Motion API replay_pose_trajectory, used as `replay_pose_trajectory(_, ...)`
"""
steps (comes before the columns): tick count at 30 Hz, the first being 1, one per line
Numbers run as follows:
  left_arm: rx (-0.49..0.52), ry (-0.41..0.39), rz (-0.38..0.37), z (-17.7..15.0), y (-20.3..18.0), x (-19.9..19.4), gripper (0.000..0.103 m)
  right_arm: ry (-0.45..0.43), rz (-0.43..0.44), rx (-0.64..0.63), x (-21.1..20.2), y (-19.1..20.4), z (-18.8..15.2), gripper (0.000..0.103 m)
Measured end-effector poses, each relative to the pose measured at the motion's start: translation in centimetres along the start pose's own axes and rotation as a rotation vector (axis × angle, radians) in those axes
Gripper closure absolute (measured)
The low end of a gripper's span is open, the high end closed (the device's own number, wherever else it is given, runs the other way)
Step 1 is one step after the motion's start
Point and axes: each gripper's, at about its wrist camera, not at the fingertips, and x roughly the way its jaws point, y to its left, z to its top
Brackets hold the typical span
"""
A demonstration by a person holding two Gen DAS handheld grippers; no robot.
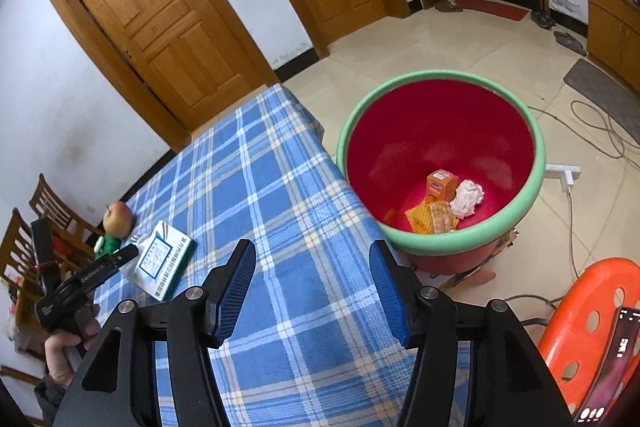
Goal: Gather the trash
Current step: 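Grasp the white sock with the left tool and lift it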
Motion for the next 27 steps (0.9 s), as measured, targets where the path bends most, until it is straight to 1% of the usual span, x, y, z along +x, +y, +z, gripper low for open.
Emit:
replay_pose_trajectory(1, -0.007, 0.009, -0.015, -0.1, 0.0, 0.3, 0.040, 0.006, 0.000, -0.002, 0.3, 0.2, 0.0, 0.043)
replay_pose_trajectory(3, -0.032, 0.027, -0.057, -0.4, 0.3, 0.7, 0.049, 0.014, 0.002, -0.006, 0.5, 0.4, -0.2, 0.043)
replay_pose_trajectory(4, -0.046, 0.033, -0.078, -0.4, 0.5, 0.8, 0.050, 0.018, 0.004, -0.009, 0.6, 0.6, -0.2, 0.043)
replay_pose_trajectory(5, -0.067, 0.035, -0.105, -0.5, 0.7, 0.9, 0.055, 0.021, 0.005, -0.012, 0.7, 0.8, -0.3, 0.043)
replay_pose_trajectory(6, -0.076, 0.034, -0.121, -0.6, 0.8, 0.8, 0.063, 0.023, 0.007, -0.016, 0.8, 1.0, -0.3, 0.043)
replay_pose_trajectory(7, -0.078, 0.033, -0.126, -0.6, 0.8, 0.8, 0.065, 0.025, 0.009, -0.019, 0.8, 1.2, -0.3, 0.043)
replay_pose_trajectory(9, -0.076, 0.030, -0.126, -0.9, 0.8, 0.6, 0.072, 0.029, 0.014, -0.028, 0.9, 1.8, -0.4, 0.043)
replay_pose_trajectory(14, -0.101, 0.000, -0.131, -1.5, 1.6, -1.0, 0.074, 0.034, 0.034, -0.049, 1.2, 3.3, -0.5, 0.043)
replay_pose_trajectory(19, -0.133, -0.063, -0.091, -2.3, 3.2, -3.6, 0.074, 0.056, 0.077, -0.057, 1.8, 5.2, -0.5, 0.043)
replay_pose_trajectory(22, -0.159, -0.096, -0.053, -2.8, 4.5, -5.0, 0.074, 0.065, 0.101, -0.072, 2.1, 6.7, -0.6, 0.043)
replay_pose_trajectory(24, -0.181, -0.113, -0.026, -3.3, 5.5, -5.8, 0.074, 0.075, 0.122, -0.086, 2.6, 7.9, -0.7, 0.042)
replay_pose_trajectory(27, -0.199, -0.125, 0.006, -3.8, 6.7, -6.4, 0.074, 0.112, 0.135, -0.107, 3.9, 9.7, -1.0, 0.042)
